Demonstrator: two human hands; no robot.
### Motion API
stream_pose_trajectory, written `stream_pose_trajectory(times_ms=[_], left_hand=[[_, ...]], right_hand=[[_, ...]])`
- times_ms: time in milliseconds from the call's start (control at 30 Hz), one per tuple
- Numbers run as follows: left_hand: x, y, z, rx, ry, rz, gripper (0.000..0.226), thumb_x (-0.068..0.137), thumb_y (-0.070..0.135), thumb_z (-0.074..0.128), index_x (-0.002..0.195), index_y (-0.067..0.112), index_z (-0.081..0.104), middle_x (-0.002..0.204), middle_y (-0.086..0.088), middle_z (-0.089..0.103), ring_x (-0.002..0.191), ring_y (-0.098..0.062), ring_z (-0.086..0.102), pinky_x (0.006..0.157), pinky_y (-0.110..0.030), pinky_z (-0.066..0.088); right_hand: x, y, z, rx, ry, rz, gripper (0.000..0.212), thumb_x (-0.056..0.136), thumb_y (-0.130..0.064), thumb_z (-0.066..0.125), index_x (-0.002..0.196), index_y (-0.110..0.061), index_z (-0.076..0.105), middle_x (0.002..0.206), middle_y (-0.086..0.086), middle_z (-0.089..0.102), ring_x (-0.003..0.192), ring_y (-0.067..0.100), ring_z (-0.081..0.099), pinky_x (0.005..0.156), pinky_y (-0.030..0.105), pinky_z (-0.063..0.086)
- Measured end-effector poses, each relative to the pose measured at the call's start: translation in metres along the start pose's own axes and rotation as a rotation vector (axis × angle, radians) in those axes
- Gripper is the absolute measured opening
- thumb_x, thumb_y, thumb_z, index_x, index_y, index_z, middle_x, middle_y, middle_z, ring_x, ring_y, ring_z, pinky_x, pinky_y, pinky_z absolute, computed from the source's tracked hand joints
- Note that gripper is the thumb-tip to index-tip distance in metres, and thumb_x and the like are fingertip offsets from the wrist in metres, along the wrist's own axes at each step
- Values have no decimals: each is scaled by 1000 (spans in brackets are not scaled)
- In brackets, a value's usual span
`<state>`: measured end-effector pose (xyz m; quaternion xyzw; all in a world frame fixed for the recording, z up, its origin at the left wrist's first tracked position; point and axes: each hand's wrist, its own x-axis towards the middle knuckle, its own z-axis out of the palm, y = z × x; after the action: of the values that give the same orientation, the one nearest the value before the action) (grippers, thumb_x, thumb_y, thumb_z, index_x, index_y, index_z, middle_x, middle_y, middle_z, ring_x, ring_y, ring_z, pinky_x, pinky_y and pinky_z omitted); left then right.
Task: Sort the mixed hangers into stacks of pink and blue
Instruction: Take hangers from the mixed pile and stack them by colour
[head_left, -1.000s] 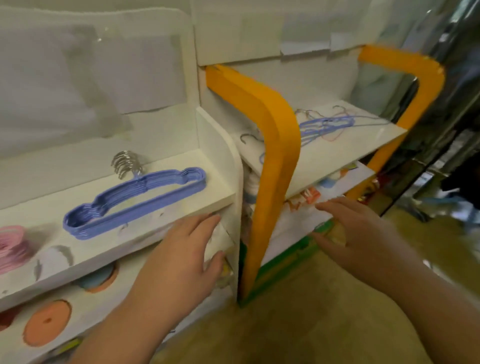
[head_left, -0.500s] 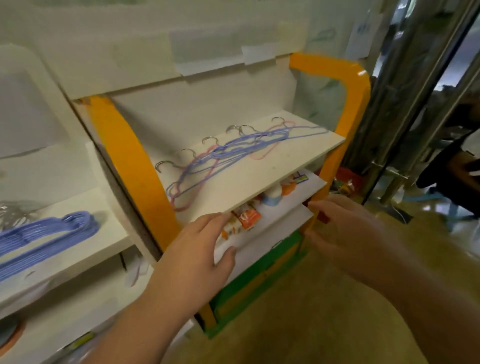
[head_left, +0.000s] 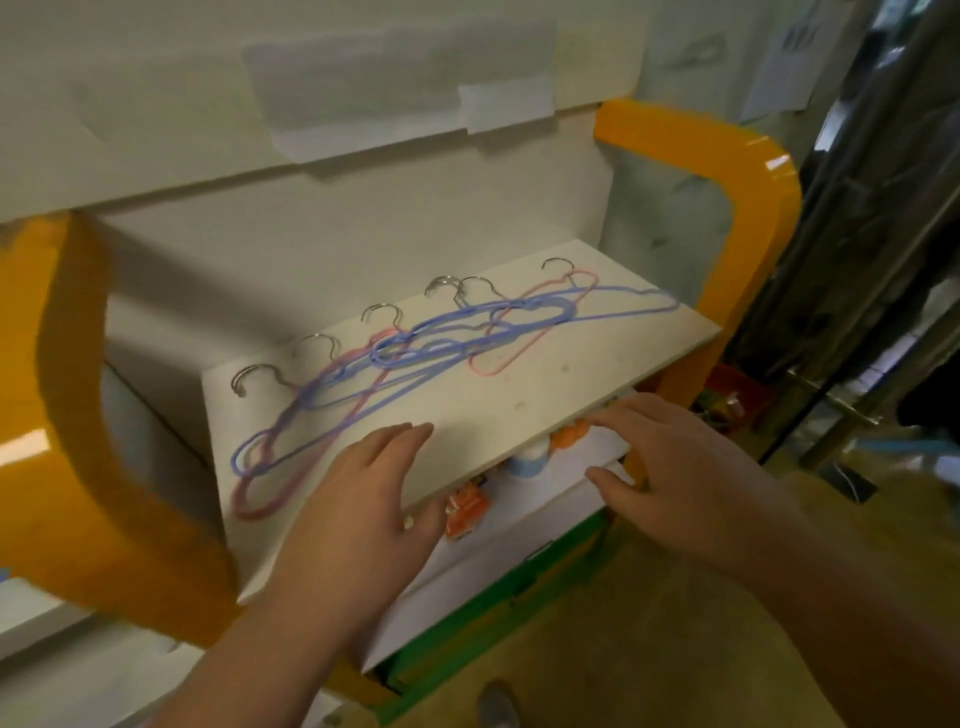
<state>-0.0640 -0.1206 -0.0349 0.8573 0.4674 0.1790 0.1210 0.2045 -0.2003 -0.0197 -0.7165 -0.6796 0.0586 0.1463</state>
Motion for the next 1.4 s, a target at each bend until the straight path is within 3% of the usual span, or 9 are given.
stream_pose_trajectory(times_ms=[167,300,433,567,700,867,1000,1200,1400], left_hand=[[92,-8,29,-15,2,48,62,85,49,56,142,34,39,143,12,44,129,-10,41,106,-26,33],[164,-12,51,23,-15,93,66,81,51,60,140,27,43,141,4,47,127,-19,45,106,-32,35],[223,-23,73,138,-80,45,70,79,64,59,136,26,45,136,-2,50,123,-28,46,103,-38,37],[266,-26,81,213,-230,-85,76,70,73,60,132,33,42,128,1,52,117,-27,49,94,-36,40],[282,-24,71,186,-308,-174,63,63,70,64,114,33,53,107,5,60,102,-22,57,78,-32,46],[284,-15,65,193,-304,-242,66,62,75,51,118,39,54,107,12,57,104,-16,56,85,-32,47],[274,-21,56,189,-166,-206,91,51,85,44,129,40,53,118,14,58,112,-14,56,91,-29,46],[250,-23,46,179,116,-230,81,55,69,60,122,24,61,101,3,59,89,-25,62,77,-35,52],[213,-26,31,176,178,-316,83,58,66,63,127,21,59,106,3,55,92,-22,59,83,-38,53]], right_hand=[[61,32,-1,-36,-55,24,55,90,-49,57,140,-32,42,141,-13,44,125,6,42,102,20,38],[101,55,1,5,-44,17,49,88,-47,57,133,-31,47,128,-10,49,117,13,48,96,30,44],[134,73,3,34,-56,5,50,90,-49,57,136,-34,45,131,-16,46,121,3,41,96,14,31],[170,89,4,45,-64,-45,50,90,-47,57,136,-32,45,134,-13,47,123,6,43,98,17,34],[195,114,6,80,-76,-84,52,89,-49,56,137,-35,43,131,-15,47,119,6,46,95,21,42],[224,149,10,126,-82,-111,54,88,-48,58,137,-34,43,130,-16,48,118,5,46,94,22,44],[241,173,17,129,-78,-145,50,85,-47,62,131,-30,50,131,-13,51,120,7,48,95,19,40],[269,160,30,178,-153,-249,50,85,-49,62,131,-32,49,129,-15,49,118,8,49,95,25,45],[302,99,51,124,-217,-503,63,76,-59,62,131,-30,48,123,-6,50,115,18,50,96,34,44]])
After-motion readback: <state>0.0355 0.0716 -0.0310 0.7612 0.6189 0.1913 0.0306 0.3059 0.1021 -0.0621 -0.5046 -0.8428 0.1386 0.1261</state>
